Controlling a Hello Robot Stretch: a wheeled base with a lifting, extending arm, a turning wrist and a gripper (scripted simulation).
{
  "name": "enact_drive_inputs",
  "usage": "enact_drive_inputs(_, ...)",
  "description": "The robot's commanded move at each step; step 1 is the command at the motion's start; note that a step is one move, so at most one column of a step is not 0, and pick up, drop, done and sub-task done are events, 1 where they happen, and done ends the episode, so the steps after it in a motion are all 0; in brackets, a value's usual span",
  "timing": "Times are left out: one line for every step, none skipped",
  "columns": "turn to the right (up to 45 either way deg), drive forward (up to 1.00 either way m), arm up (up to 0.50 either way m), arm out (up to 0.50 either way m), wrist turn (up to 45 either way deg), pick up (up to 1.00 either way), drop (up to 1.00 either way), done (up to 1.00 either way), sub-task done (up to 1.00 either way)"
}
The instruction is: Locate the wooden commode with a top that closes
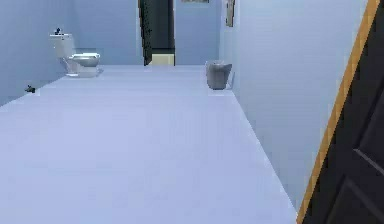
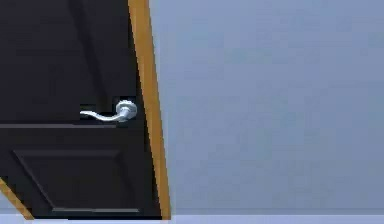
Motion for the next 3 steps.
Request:
enact_drive_inputs(-45.0,0.0,0.0,0.0,0.0,0.0,0.0,0.0,0.0)
enact_drive_inputs(-42.0,0.0,0.0,0.0,0.0,0.0,0.0,0.0,0.0)
enact_drive_inputs(0.0,1.0,0.0,0.0,0.0,0.0,0.0,0.0,0.0)
